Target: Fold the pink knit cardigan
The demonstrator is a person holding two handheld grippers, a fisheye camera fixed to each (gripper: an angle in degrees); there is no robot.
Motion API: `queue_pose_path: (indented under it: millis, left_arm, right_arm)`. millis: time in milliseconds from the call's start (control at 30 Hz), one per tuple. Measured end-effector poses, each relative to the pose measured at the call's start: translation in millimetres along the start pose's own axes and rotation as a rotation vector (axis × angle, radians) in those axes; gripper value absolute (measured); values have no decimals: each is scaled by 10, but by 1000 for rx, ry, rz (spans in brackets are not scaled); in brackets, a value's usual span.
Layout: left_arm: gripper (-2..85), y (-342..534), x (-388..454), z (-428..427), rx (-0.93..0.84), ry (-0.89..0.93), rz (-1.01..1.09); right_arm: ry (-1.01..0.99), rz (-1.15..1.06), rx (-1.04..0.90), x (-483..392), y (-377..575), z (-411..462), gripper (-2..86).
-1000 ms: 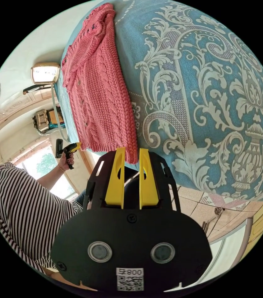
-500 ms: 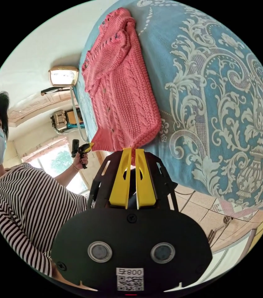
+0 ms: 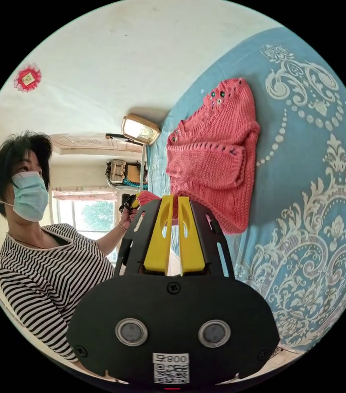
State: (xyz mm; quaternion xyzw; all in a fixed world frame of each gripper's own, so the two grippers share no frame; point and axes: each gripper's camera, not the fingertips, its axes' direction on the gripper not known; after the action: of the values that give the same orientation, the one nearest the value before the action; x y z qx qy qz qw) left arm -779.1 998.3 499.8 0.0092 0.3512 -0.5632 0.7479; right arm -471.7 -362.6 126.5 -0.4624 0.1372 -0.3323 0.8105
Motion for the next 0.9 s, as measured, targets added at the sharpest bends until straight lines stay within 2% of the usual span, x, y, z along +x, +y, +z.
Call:
queue_pose_path:
  millis: [167,400,700,800,900]
  left_arm:
    - [37,-933,107,111,69,-7,99]
    - [38,-2013,131,440,80,-64,132]
    - [47,-2860,31,838,70,-240,61]
    - [54,-2994,-71,1000,89,-220,10]
    - [69,-3027,67,1068,133,-191,49]
  right_arm:
    - [56,-127,63,-136,-949,-110,18]
    - [159,-198,72,-154,-2130,26,18]
    - [259,-147,84,73,-3195,247,22]
    - [257,-37,46,361,-3484,479,29]
    - [192,2,110,440,-3590,538,40]
